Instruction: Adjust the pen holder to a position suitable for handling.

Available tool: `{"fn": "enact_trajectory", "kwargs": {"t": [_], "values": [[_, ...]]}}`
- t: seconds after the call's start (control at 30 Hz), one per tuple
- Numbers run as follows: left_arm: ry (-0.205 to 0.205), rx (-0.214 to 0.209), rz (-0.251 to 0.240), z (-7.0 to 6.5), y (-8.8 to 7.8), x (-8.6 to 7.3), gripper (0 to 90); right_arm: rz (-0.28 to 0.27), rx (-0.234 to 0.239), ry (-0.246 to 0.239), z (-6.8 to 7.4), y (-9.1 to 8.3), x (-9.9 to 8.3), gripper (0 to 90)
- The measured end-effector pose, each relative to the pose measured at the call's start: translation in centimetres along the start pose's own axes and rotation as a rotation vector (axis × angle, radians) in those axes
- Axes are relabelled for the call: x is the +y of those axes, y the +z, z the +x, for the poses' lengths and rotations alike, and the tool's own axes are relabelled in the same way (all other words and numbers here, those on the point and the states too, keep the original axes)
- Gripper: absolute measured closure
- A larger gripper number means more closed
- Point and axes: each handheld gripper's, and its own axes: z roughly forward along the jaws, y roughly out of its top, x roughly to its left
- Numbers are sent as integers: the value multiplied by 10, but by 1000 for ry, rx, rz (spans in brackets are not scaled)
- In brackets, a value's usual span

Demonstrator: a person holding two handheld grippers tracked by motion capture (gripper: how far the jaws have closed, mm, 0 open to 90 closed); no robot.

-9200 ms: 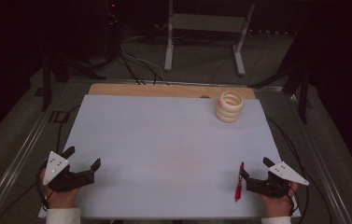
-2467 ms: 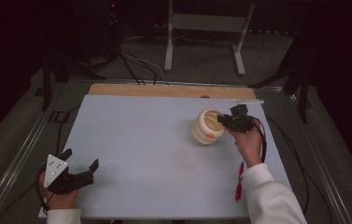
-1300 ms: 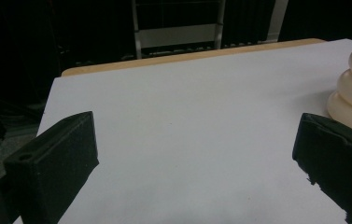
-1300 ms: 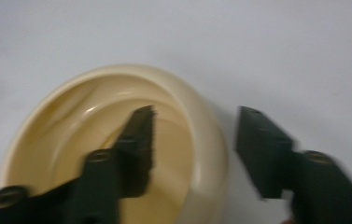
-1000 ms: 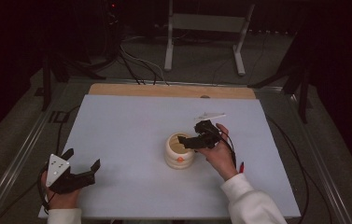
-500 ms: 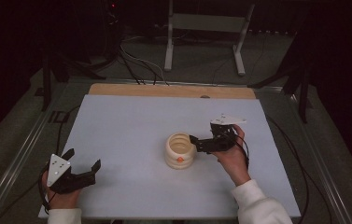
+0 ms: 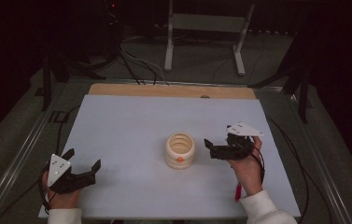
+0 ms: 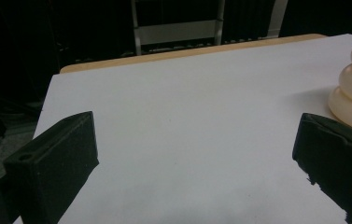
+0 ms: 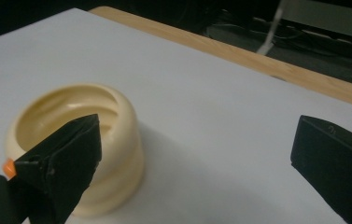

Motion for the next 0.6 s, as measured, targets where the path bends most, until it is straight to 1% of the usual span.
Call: {"fn": "enact_trajectory", "kwargs": {"t": [0.03, 0.13, 0.3, 0.33, 0.4, 0.53, 0.6], "values": [[2, -1, 2, 0, 0, 0, 7, 8, -14, 4, -3, -4, -4, 24], [5, 0, 3, -1, 0, 0, 7, 14, -31, 17, -9, -8, -10, 24], [3, -1, 3, -1, 0, 0, 7, 36, -71, 60, -16, -16, -19, 24], [3, -1, 3, -1, 0, 0, 7, 36, -71, 60, -16, -16, -19, 24], [3, 0, 3, -1, 0, 0, 7, 37, -86, 80, -20, -20, -23, 24], [3, 1, 0, 0, 0, 0, 7, 52, -107, 89, -25, -23, -32, 23], [4, 0, 1, 0, 0, 0, 7, 63, -116, 102, -27, -24, -37, 23]]}}
